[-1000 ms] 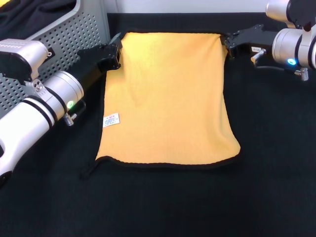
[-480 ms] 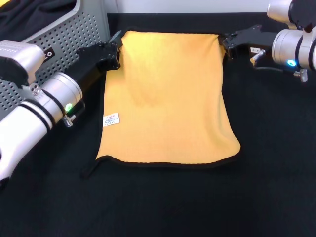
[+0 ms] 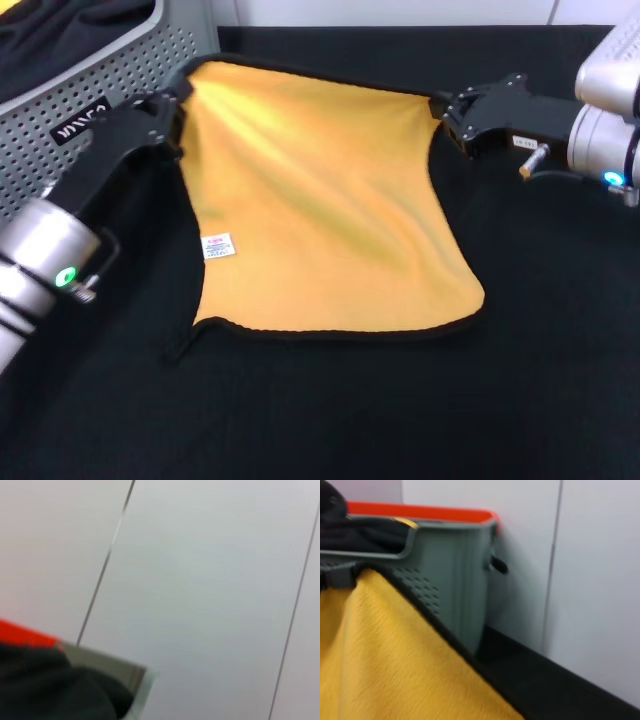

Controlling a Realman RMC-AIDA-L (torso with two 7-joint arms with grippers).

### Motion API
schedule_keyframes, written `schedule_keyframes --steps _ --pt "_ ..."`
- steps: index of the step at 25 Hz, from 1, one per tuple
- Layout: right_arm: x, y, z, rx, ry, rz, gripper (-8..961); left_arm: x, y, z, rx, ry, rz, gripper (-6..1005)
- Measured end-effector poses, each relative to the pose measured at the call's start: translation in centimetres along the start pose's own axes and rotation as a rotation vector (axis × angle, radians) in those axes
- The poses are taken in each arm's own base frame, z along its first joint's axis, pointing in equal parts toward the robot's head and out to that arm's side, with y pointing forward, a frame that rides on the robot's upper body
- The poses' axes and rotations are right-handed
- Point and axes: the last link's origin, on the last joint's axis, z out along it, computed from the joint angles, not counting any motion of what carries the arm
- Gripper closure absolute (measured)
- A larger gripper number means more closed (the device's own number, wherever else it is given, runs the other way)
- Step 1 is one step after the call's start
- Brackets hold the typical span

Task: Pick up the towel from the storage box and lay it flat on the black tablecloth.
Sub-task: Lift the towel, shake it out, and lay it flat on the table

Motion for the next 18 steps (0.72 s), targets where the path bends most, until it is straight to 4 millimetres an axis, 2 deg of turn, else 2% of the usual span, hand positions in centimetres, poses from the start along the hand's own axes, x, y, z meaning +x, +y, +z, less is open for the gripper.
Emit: schedule_keyframes --steps 5,9,11,12,18 --pt "0.1 2.0 -2.2 -0.026 -0.046 -0.043 935 1.4 0.1 -3.8 -0.029 0.102 -0.010 956" --pt "0.3 3.9 -4.0 -0.083 -0.077 -0.068 935 1.9 0.5 -6.1 -0.058 0.136 -0.031 956" --pt "0.3 5.0 -5.2 -0.123 -0.094 -0.088 935 2.0 0.7 -6.4 -0.065 0.141 -0.031 956" --pt "0.3 5.6 -5.8 -0.149 -0.104 -0.098 935 2.1 1.3 -7.4 -0.099 0.149 -0.031 956" --pt "-0.1 8.0 -7.7 -0.282 -0.157 -0.127 935 1.6 3.2 -9.1 -0.207 0.126 -0.028 956"
